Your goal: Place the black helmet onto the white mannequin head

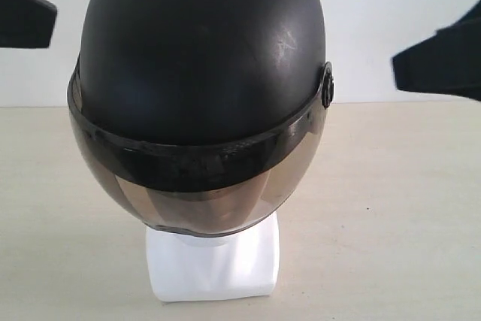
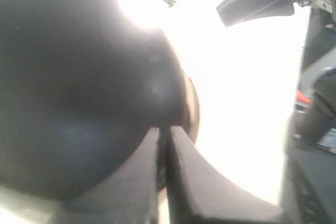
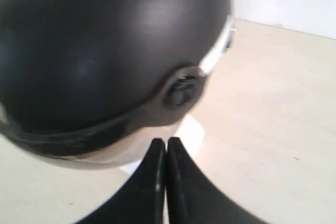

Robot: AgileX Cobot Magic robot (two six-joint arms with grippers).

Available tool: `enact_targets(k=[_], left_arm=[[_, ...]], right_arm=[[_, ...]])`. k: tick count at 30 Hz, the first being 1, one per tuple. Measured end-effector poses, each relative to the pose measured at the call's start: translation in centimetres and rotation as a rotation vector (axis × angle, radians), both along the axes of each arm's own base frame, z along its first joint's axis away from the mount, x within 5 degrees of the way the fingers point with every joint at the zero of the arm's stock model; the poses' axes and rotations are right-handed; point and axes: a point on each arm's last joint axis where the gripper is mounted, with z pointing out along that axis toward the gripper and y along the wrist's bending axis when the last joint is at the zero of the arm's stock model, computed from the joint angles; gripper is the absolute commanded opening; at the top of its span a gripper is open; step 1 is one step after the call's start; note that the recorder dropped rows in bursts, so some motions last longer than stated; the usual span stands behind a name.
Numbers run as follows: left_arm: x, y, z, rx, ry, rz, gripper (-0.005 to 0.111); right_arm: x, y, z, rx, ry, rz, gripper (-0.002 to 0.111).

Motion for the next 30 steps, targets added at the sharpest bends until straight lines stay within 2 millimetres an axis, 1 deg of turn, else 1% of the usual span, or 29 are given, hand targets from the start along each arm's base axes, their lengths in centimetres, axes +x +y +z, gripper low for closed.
enact_targets(k=[2, 5, 7, 11, 15, 19, 24, 30], left_arm=[[-0.1, 0.6, 0.2, 0.019, -0.024, 0.093, 0.004], [0.6, 1.7, 0.1, 0.054, -0.022, 0.257, 0.004], [1.7, 2.2, -0.3, 0.086, -0.005, 0.359, 0.004], [4.4, 2.6, -1.3, 0.115, 0.022, 0.487, 0.004], [7.2, 2.2, -3.1, 0.146, 0.095, 0.514, 0.004], [8.9, 1.9, -4.3, 0.159, 0.131, 0.526, 0.004], [9.9, 1.7, -4.7, 0.151, 0.117, 0.541, 0.004], [10.3, 0.9, -5.6, 0.152, 0.168, 0.454, 0.004]], right_arm=[[0.2, -0.9, -0.2, -0.051, 0.009, -0.083, 0.000], [1.0, -1.3, -0.7, -0.089, -0.010, -0.173, 0.000], [1.6, -1.0, -1.2, -0.104, -0.016, -0.194, 0.000], [3.3, 0.6, -2.2, -0.108, -0.007, -0.196, 0.000], [4.8, 2.6, -3.0, -0.074, -0.024, -0.158, 0.000], [5.9, 3.5, -4.0, -0.100, -0.011, -0.175, 0.000], [6.6, 3.8, -4.2, -0.109, -0.039, -0.198, 0.000], [7.2, 4.5, -4.4, -0.092, -0.070, -0.169, 0.000]])
